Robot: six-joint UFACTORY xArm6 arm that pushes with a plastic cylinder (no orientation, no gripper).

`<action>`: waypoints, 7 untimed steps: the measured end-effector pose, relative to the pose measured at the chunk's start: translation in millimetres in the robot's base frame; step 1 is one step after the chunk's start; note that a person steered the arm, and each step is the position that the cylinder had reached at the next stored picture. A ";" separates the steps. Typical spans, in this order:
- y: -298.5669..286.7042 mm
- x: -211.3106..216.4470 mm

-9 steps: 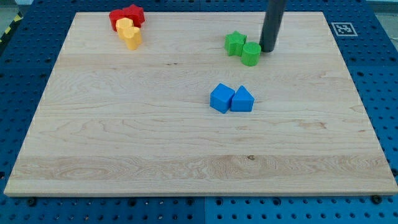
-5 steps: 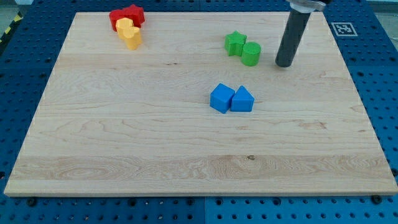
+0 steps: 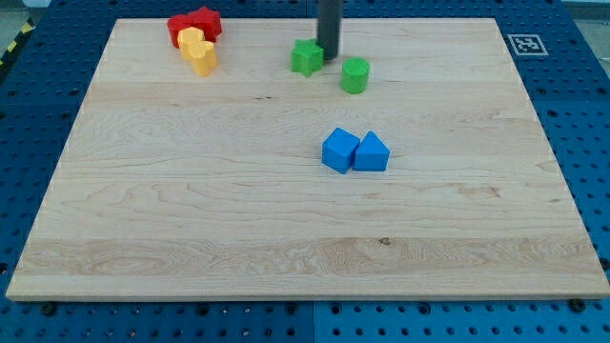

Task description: Slide the green star into the group of blocks

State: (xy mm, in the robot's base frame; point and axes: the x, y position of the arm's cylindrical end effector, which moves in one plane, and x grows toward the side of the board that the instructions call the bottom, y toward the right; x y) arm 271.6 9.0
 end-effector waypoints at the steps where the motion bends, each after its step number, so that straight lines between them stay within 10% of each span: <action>1: -10.5 -0.3; 4: 3.5 35.6; 7: -101.7 -25.9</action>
